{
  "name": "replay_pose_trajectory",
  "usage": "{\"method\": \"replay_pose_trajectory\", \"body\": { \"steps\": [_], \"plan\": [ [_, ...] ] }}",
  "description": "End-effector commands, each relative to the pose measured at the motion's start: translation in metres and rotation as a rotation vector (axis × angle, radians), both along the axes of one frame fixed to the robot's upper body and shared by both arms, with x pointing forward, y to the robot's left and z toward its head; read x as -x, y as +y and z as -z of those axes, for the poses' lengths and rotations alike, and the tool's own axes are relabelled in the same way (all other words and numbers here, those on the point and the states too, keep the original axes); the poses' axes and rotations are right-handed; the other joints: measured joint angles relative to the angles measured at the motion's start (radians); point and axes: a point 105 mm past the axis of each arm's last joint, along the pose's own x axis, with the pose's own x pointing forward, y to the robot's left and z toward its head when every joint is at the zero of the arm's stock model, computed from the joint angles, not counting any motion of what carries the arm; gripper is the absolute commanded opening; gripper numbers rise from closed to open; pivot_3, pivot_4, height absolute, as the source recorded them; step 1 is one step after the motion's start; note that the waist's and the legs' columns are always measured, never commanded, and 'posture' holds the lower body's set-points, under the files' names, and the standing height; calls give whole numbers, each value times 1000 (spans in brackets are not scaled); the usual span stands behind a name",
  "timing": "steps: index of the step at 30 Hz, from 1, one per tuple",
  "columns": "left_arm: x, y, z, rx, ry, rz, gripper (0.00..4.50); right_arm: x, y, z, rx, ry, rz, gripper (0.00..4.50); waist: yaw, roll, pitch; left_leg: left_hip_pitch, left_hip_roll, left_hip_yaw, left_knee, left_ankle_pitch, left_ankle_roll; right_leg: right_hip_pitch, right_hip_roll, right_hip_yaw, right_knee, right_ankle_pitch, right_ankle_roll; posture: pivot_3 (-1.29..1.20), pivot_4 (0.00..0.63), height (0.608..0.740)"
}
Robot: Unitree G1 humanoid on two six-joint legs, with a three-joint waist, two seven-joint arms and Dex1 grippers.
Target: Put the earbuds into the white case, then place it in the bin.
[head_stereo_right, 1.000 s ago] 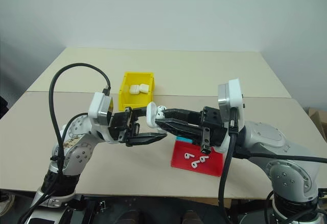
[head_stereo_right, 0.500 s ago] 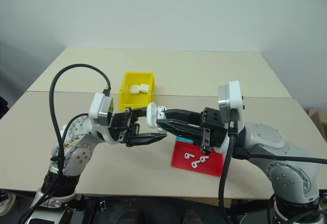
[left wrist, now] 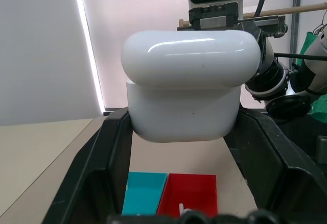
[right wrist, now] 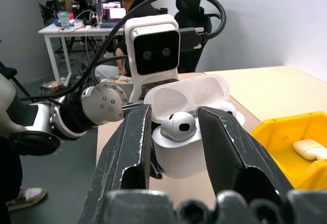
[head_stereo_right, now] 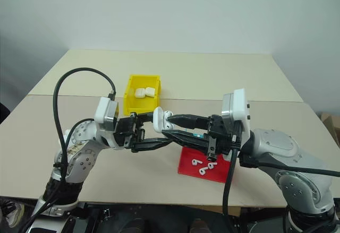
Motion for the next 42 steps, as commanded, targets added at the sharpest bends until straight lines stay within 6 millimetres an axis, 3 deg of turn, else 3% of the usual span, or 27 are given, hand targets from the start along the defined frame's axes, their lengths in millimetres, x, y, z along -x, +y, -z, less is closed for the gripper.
{"method": "replay_pose_trajectory", "body": {
  "steps": [1,5,9,10,12,16,24,32,42],
  "plan": [
    [2,4,-8,13,-68,-4,2725,-1,-13,-6,19,-42,39,1802,0,0,0,0,0,0,0,0,0,0,0,0,0,0,0,0,150,740],
    [-3,4,-5,-4,-65,-20,2725,-6,-25,-18,57,-63,47,1802,0,0,0,0,0,0,0,0,0,0,0,0,0,0,0,0,150,740],
    [-8,-2,-3,-13,-56,-35,2725,-12,-24,-37,143,-80,-8,1802,-5,0,0,1,0,0,0,0,0,0,0,0,0,0,0,0,150,740],
    [-9,-4,-1,-19,-59,-40,2725,-15,-21,-41,166,-79,-23,1449,-4,0,0,1,0,0,0,0,0,0,0,0,0,0,0,0,150,740],
    [-15,-10,6,-54,-62,-65,2725,-20,-16,-49,203,-86,-58,1242,-5,0,0,1,0,0,0,0,0,1,1,0,0,0,0,0,150,740],
    [-25,-23,17,-111,-91,-94,2725,-34,-3,-56,300,-98,-105,29,-1,0,0,1,0,0,0,0,0,0,0,0,0,0,0,0,150,740],
    [-26,-39,20,-116,-99,-72,2725,-45,24,-56,446,-108,-126,29,2,0,0,-3,0,0,0,0,0,-2,0,0,-1,0,0,0,150,740],
    [-23,-36,16,-98,-109,-71,2725,-44,22,-31,605,-135,-121,29,3,0,0,-2,0,0,0,0,0,-2,0,0,-1,0,0,0,150,740],
    [-21,-33,14,-67,-118,-69,2725,-48,10,-18,713,-157,-86,29,2,0,0,-2,0,0,0,0,0,-2,0,0,0,0,0,0,150,740]
  ]
}}
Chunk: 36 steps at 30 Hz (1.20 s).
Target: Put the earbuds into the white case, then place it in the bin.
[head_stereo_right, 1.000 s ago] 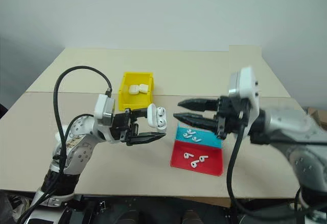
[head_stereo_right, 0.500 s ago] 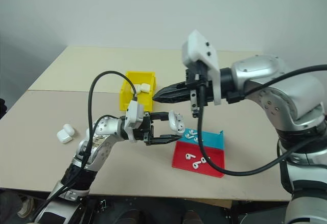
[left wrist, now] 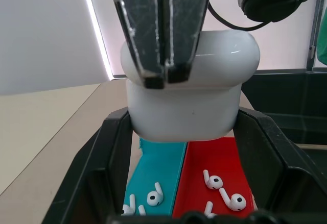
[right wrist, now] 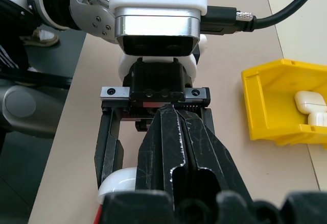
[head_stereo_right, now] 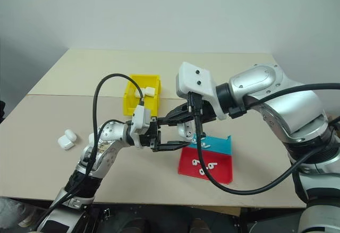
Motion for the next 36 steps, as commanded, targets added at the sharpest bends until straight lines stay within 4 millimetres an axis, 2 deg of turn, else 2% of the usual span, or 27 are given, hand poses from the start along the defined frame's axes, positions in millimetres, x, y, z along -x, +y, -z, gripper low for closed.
{"method": "replay_pose_trajectory", "body": {
  "steps": [1,4,10,14,16,19,23,25,30,36],
  "plan": [
    [6,4,-19,69,-74,17,2725,-2,-11,1,47,-44,25,29,0,0,0,0,0,0,0,0,0,0,0,0,0,0,0,0,150,740],
    [7,6,-19,73,-75,19,2725,-3,-16,-1,54,-52,32,29,0,0,0,0,0,0,0,0,0,0,0,0,0,0,0,0,150,740],
    [7,9,-21,85,-75,11,2725,1,-17,-19,-32,-91,10,29,-1,0,0,0,0,0,0,0,0,0,0,0,0,0,0,0,150,740],
    [3,16,-24,102,-69,-44,2725,-5,-25,-45,-199,-130,83,29,0,0,0,0,0,0,0,0,0,0,0,0,1,0,0,0,150,740],
    [-4,25,-33,122,-77,-140,2725,-11,-36,-50,-261,-148,165,29,1,0,0,0,0,0,0,0,0,0,0,0,1,0,0,0,150,740],
    [-22,38,-49,151,-97,-347,2725,-17,-53,-44,-312,-158,291,29,4,0,0,0,0,-1,0,0,0,1,0,0,0,0,0,0,150,740],
    [-76,63,-75,208,-28,-761,2725,-15,-71,-26,-393,-119,420,29,17,-1,0,0,-1,-1,1,0,0,1,-1,-1,1,0,0,0,150,740],
    [-98,78,-81,223,-30,-928,2725,-14,-76,-16,-426,-88,469,29,19,-1,0,0,-2,-2,1,0,0,1,-1,-1,1,0,1,0,150,740],
    [-138,99,-72,193,22,-1177,2725,-10,-80,11,-412,-28,546,29,12,0,0,1,-2,-2,0,0,0,1,0,0,1,0,1,0,150,740],
    [-160,93,-53,63,31,-1230,2725,-9,-88,20,-376,-14,601,29,14,-1,0,0,-3,-2,0,0,0,1,-1,-1,0,0,1,0,150,740]
  ]
}}
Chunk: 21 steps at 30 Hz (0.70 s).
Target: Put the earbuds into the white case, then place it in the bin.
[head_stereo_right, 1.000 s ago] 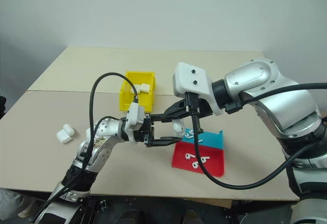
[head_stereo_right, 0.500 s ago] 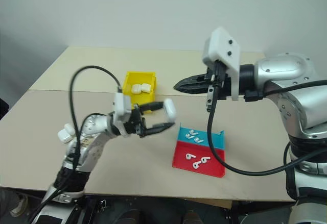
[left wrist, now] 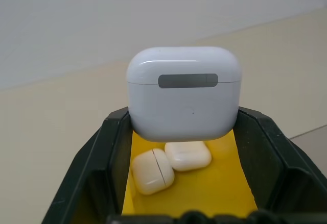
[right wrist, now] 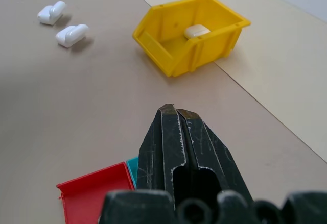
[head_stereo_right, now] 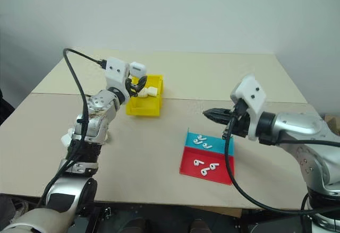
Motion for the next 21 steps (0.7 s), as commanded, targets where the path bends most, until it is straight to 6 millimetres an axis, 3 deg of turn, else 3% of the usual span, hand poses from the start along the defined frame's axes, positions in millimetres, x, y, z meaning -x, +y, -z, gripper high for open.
{"method": "replay_pose_trajectory", "body": {
  "steps": [1,6,11,13,16,20,21],
  "plan": [
    [-7,-11,-9,-101,-51,0,2725,3,-6,-12,21,-49,37,29,1,0,0,0,0,0,0,0,0,0,0,0,0,0,0,0,150,740],
    [-13,-18,19,-146,56,23,2725,5,-8,-8,34,-40,64,29,1,0,0,0,0,0,0,0,0,0,0,0,0,0,0,0,150,740],
    [-16,-18,31,-144,110,21,2725,5,-8,-6,37,-36,75,29,0,0,0,0,0,0,0,0,0,0,0,0,0,0,0,0,150,740],
    [-15,-18,33,-145,121,30,3446,5,-8,-6,38,-37,75,0,0,0,0,0,0,0,0,0,0,0,0,0,0,0,0,0,150,740],
    [-14,-18,25,-110,100,36,4369,4,-7,-4,42,-36,75,0,0,0,0,0,0,0,0,0,0,0,0,0,0,0,0,0,150,740],
    [-4,-18,0,-78,-22,71,4476,3,-7,-3,52,-35,71,0,1,0,0,0,0,0,0,0,0,0,0,0,0,0,0,0,150,740],
    [3,-19,-7,-2,-40,128,4476,2,-8,-2,58,-35,72,0,1,0,0,0,0,0,0,0,0,0,0,0,0,0,0,0,150,740]
  ]
}}
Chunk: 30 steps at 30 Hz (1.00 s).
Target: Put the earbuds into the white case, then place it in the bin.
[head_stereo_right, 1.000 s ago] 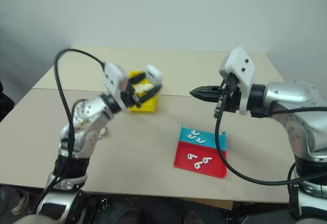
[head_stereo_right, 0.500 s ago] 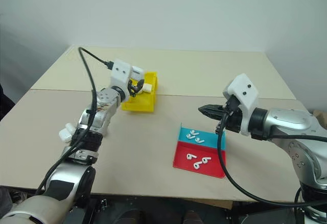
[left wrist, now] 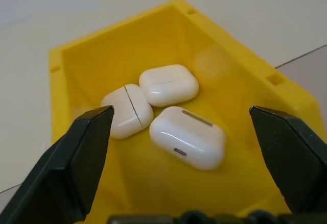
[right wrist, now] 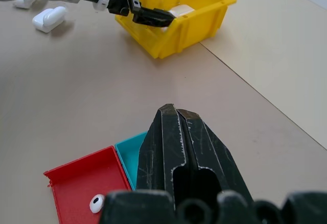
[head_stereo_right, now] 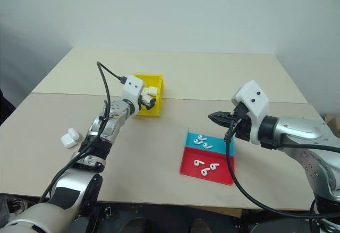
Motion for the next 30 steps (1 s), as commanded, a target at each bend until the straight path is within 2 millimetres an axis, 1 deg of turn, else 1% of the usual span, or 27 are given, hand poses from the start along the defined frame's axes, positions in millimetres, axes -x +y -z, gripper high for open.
{"method": "replay_pose_trajectory", "body": {
  "steps": [1,3,5,7,8,10,12,15,18,21,25,27,30],
  "plan": [
    [19,-5,-48,169,-153,141,4476,2,-2,-9,31,-56,-7,0,0,0,0,0,0,0,0,0,0,0,0,0,0,0,0,0,150,740],
    [36,-3,-55,280,-135,242,4476,4,-6,-7,53,-51,-8,0,-2,0,0,0,0,0,0,0,0,0,0,0,0,0,0,0,150,740],
    [61,2,-56,277,-168,343,4476,8,-13,-5,92,-58,-30,0,-5,0,0,0,0,0,0,0,0,0,0,0,0,0,0,0,150,740],
    [85,7,-50,201,-166,425,4476,16,-21,0,146,-64,-78,0,-10,0,0,1,1,0,0,0,0,0,0,0,0,0,0,0,150,740],
    [97,10,-48,190,-163,478,4476,22,-24,3,171,-70,-120,0,-13,0,0,1,1,0,0,0,0,0,0,0,0,0,0,0,150,740],
    [122,22,-50,240,-157,574,4476,39,-29,7,212,-94,-238,0,-13,0,0,1,1,0,0,0,-1,1,0,0,0,0,0,0,150,740],
    [143,35,-50,252,-129,645,4476,50,-37,10,244,-101,-302,0,-13,0,0,2,1,0,0,0,-1,2,0,0,1,0,0,0,150,740],
    [168,56,-44,179,-64,692,4476,59,-50,12,285,-83,-347,0,-16,0,0,6,1,0,0,1,-1,5,0,0,2,0,0,0,150,740],
    [193,78,-35,91,30,722,4476,63,-65,13,330,-51,-339,0,-24,0,0,19,2,2,-1,0,-1,17,0,0,-1,-1,0,0,150,740],
    [212,100,-27,-10,133,717,4476,65,-81,12,373,-22,-318,0,-26,0,0,19,3,3,-2,0,-1,17,0,0,-3,-1,0,0,150,740],
    [231,125,-13,-145,229,670,4476,68,-96,9,390,5,-301,0,-23,0,0,19,3,4,-2,0,-1,17,0,0,-4,-2,0,0,150,740],
    [237,132,-12,-160,255,664,4476,69,-99,9,397,7,-305,0,-21,0,0,19,4,5,-2,0,-1,16,0,0,-4,-2,-1,0,150,740],
    [242,135,-17,-133,259,662,4476,69,-101,10,403,8,-302,0,-16,-1,0,18,4,5,-3,0,-1,16,-1,0,-4,-2,-1,0,150,740]
  ]
}}
